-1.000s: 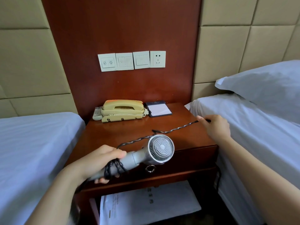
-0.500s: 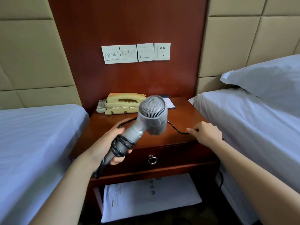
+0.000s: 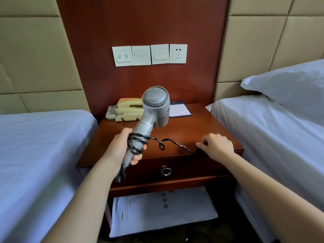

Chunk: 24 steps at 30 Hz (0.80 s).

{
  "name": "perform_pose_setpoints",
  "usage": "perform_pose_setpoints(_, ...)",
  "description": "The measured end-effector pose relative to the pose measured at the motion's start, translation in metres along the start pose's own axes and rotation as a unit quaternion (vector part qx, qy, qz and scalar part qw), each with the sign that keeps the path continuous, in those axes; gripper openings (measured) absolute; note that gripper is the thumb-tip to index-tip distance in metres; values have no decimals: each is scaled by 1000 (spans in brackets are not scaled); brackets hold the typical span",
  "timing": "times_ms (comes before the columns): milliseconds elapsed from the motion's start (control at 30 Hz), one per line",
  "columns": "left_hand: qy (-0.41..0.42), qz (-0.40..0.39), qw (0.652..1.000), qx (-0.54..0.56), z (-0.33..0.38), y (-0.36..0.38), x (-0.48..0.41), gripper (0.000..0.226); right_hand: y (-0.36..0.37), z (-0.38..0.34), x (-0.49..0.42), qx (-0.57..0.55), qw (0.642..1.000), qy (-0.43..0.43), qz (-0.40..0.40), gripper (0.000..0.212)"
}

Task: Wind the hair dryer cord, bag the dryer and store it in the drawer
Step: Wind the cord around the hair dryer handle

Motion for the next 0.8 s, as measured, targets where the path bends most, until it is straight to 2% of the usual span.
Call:
perform_pose_setpoints(67,26,-27,999,34,15,23,20,60,7,-16,-1,-18,997,-75,-15,14)
perform_pose_setpoints(100,41,-42,997,44,22,34,28,51,11,-27,0,-39,991,-121,-26,16)
perform_pose_setpoints(167,60,-57,995,54,33,52,45,38,13,-50,4,-174,968,-171,-51,26)
perform_pose_setpoints(200,66,-60,994,58,37,59,50,36,9,-61,7,-288,942,-156,-70,30)
perform_pose_setpoints(267,71,-53,994,60,42,68,57,34,-1,-78,13,-478,865,-113,-97,34)
perform_pose_setpoints(300,70,-52,994,61,43,71,59,34,-6,-84,15,-537,830,-98,-112,35)
perform_pose_setpoints(333,62,-49,995,63,41,73,59,34,-11,-87,16,-558,814,-95,-128,34)
perform_pose_setpoints(367,57,-46,995,68,41,75,58,33,-14,-90,19,-551,815,-103,-149,33)
perform_pose_setpoints(433,50,-58,993,87,41,79,58,35,-16,-97,27,-491,841,-142,-176,30)
perform_pose_setpoints(533,39,-79,989,116,39,84,55,40,-9,-108,35,-406,876,-210,-151,22)
perform_pose_setpoints(667,36,-100,986,125,38,86,56,42,1,-109,37,-388,882,-224,-146,21)
perform_pose_setpoints(800,36,-97,989,106,36,80,57,39,5,-112,43,-357,884,-222,-203,13)
Point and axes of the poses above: each hand's wrist, its own x-axis away from the middle knuckle, its own y-axis out of the palm, z = x × y, the point moved 6 cm from there along -x, towards the middle knuckle, and after that the axes turned 13 degrees about -x, right-handed, at the moved point
